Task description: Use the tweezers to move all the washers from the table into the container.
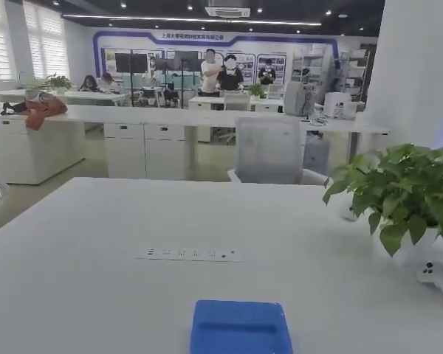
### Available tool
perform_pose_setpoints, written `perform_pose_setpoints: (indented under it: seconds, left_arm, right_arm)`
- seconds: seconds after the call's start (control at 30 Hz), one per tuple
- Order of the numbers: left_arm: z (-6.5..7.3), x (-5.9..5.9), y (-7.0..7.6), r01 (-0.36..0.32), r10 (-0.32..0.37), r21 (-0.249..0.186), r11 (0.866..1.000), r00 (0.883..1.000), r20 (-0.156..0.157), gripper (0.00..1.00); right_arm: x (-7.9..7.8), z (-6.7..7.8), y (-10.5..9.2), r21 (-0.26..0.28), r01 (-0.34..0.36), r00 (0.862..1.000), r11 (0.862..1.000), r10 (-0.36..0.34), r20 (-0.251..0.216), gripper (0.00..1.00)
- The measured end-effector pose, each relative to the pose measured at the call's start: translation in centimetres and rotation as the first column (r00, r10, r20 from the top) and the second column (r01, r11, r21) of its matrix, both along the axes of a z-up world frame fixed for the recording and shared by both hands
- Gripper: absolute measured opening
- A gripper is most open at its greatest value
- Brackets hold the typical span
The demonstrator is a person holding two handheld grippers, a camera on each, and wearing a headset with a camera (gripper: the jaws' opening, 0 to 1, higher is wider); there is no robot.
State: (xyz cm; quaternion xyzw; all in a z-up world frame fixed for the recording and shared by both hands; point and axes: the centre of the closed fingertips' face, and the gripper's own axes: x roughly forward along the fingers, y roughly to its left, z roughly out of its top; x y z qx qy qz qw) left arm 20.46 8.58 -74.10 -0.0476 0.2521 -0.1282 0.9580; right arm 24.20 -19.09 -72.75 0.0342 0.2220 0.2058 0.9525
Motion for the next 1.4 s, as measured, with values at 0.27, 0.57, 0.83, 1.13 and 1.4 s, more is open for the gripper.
perform_pose_setpoints:
  seconds: [0.27, 0.57, 0.83, 1.13, 1.4]
  left_arm:
    - [-0.8, 0.2, -1.4, 0.12, -0.118, 0.045, 0.992, 0.992, -0.046, 0.91]
    - [-2.8, 1.3, -4.1, 0.312, -0.301, 0.091, 0.946, 0.947, -0.114, 0.57]
    - [-4.6, 3.3, -6.9, 0.45, -0.432, 0.081, 0.89, 0.886, -0.168, 0.36]
    - [-8.0, 4.5, -8.1, 0.546, -0.499, 0.16, 0.823, 0.828, -0.256, 0.21]
    - [-10.9, 4.9, -8.9, 0.599, -0.53, 0.175, 0.781, 0.785, -0.32, 0.18]
  right_arm:
    - [-0.1, 0.0, 0.1, -0.008, -0.007, 1.0, 1.0, 0.007, -0.002, 0.99]
    - [0.1, -0.8, 0.1, -0.013, -0.01, 0.999, 1.0, 0.01, -0.034, 0.97]
    - [0.4, -2.3, 0.2, -0.028, -0.026, 0.996, 0.999, 0.024, -0.084, 0.96]
    - [0.5, -3.9, 0.5, -0.019, -0.041, 0.989, 0.999, 0.038, -0.142, 0.97]
    - [0.5, -4.9, 0.5, -0.032, -0.054, 0.984, 0.998, 0.048, -0.175, 0.97]
